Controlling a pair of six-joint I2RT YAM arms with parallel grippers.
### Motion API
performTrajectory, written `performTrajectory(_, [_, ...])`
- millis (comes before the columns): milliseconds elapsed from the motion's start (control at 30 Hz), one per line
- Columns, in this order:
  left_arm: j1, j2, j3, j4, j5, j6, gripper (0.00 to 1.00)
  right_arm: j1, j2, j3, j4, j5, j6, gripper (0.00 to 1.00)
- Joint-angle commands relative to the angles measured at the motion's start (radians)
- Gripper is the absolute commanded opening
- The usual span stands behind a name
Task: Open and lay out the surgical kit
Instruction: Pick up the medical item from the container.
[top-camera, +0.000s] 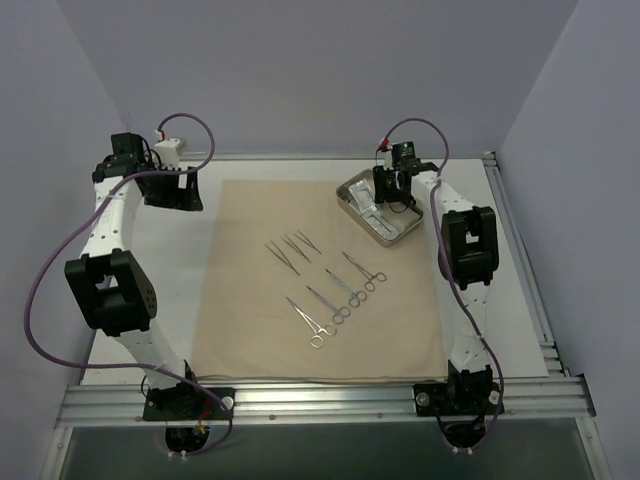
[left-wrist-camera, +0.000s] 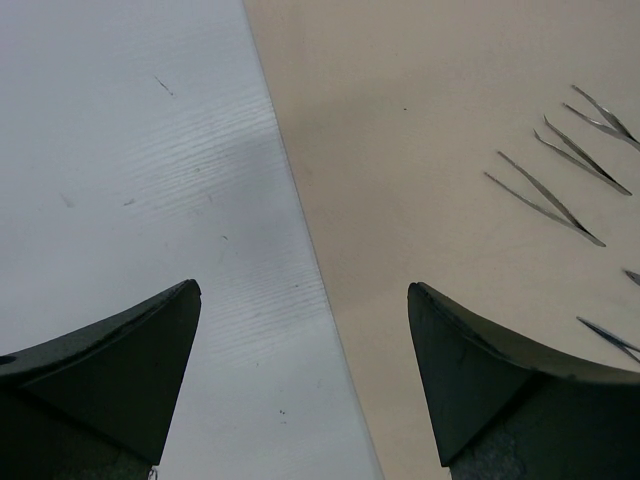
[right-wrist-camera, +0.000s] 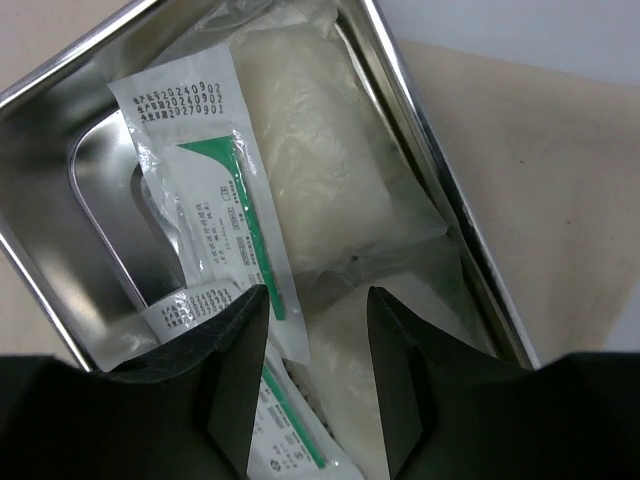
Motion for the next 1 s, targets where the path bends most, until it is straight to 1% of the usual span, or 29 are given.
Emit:
performTrajectory(0, [-0.013,0.026,0.072,-0.026,-0.020,-0.011,0.94,-0.004,0.031,0.097,0.033,-0.103,-0.021,0.41])
performTrajectory(67, [-0.016,0.037,0.082,-0.026,-0.029,-0.009,0.94,-0.007,0.059,0.126,0.024,-0.123,-0.026,0.40])
performTrajectory(200, [-0.017,0.063,0.091,-0.029,-0.040,-0.008,0.94,-0.009,0.104,0.131,0.024,-0.161,-0.026,0.38])
performTrajectory(267, [-0.017,0.075,0.095,-0.029,-0.043,-0.008,0.94,-0.009,0.111,0.133,0.022,-0.172,-0.028,0.36])
performTrajectory(433, [-0.017,0.090,0.100,-0.029,-0.045,-0.008,0.94,-0.009,0.137,0.146,0.007,-0.192,-0.029,0.35])
performTrajectory(500, [-0.017,0.095,0.102,-0.029,-0.046,-0.006,0.94,-0.009,0.142,0.149,-0.004,-0.204,-0.026,0.33])
performTrajectory(667, [-0.017,0.095,0.100,-0.026,-0.048,-0.002,0.94,-0.007,0.125,0.123,-0.005,-0.229,-0.028,0.33])
performTrajectory(967, [-0.017,0.096,0.109,-0.027,-0.045,-0.002,0.94,-0.007,0.059,0.106,-0.028,-0.209,-0.031,0.35])
